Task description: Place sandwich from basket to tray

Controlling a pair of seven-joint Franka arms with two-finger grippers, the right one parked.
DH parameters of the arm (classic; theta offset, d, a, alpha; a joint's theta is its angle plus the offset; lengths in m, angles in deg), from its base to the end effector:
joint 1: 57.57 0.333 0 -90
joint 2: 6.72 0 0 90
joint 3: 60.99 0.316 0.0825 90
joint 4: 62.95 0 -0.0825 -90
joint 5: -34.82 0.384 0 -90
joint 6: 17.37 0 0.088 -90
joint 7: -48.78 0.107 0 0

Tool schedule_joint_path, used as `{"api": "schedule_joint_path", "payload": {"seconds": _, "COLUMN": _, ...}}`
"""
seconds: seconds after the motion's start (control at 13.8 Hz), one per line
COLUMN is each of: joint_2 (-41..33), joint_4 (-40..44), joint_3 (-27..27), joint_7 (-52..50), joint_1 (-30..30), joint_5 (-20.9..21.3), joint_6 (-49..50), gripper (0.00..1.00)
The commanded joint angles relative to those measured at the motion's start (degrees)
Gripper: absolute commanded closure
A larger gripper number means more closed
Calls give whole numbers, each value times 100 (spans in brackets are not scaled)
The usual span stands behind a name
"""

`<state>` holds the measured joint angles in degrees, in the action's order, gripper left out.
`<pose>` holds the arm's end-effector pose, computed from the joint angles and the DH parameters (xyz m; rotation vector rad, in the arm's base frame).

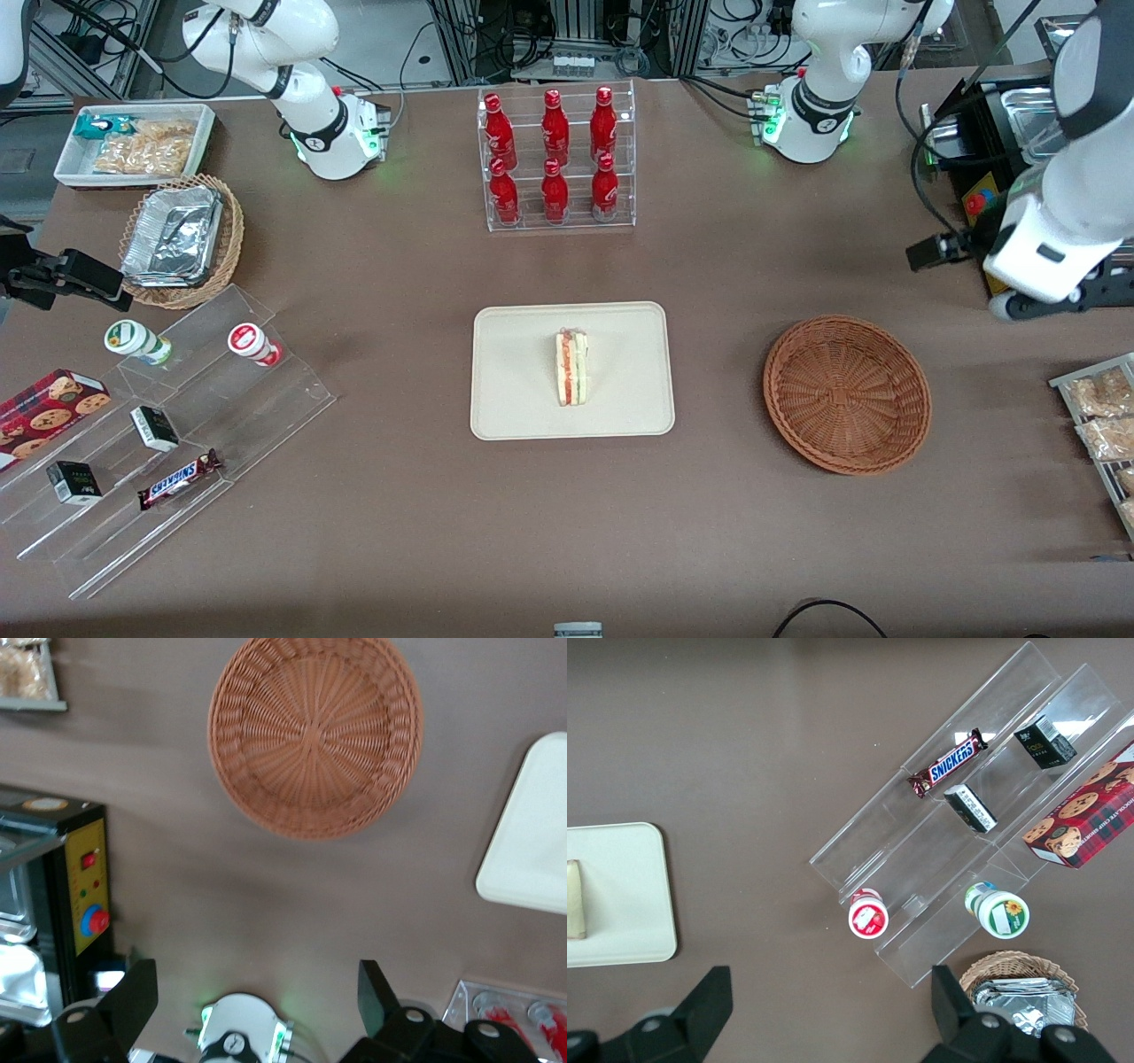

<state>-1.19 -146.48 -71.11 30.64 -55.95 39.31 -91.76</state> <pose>0.5489 -0.0669 0.6036 -2.9915 -0.2674 0.3529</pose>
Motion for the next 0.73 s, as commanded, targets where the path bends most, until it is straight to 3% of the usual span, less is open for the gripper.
{"api": "schedule_joint_path", "payload": {"seconds": 0.0, "joint_2": -797, "joint_4": -829, "joint_3": -43, "joint_7": 82, "joint_1": 15, "joint_5": 34, "joint_6": -32, "gripper": 0}}
{"api": "schedule_joint_path", "payload": {"seconds": 0.29, "joint_2": -984, "joint_4": -902, "joint_3": -52, "joint_7": 100, "joint_1": 6, "joint_5": -18, "joint_6": -6, "gripper": 0}}
{"api": "schedule_joint_path", "payload": {"seconds": 0.65, "joint_2": -493, "joint_4": -218, "joint_3": -52, "joint_7": 100, "joint_1": 32, "joint_5": -132, "joint_6": 11, "gripper": 0}}
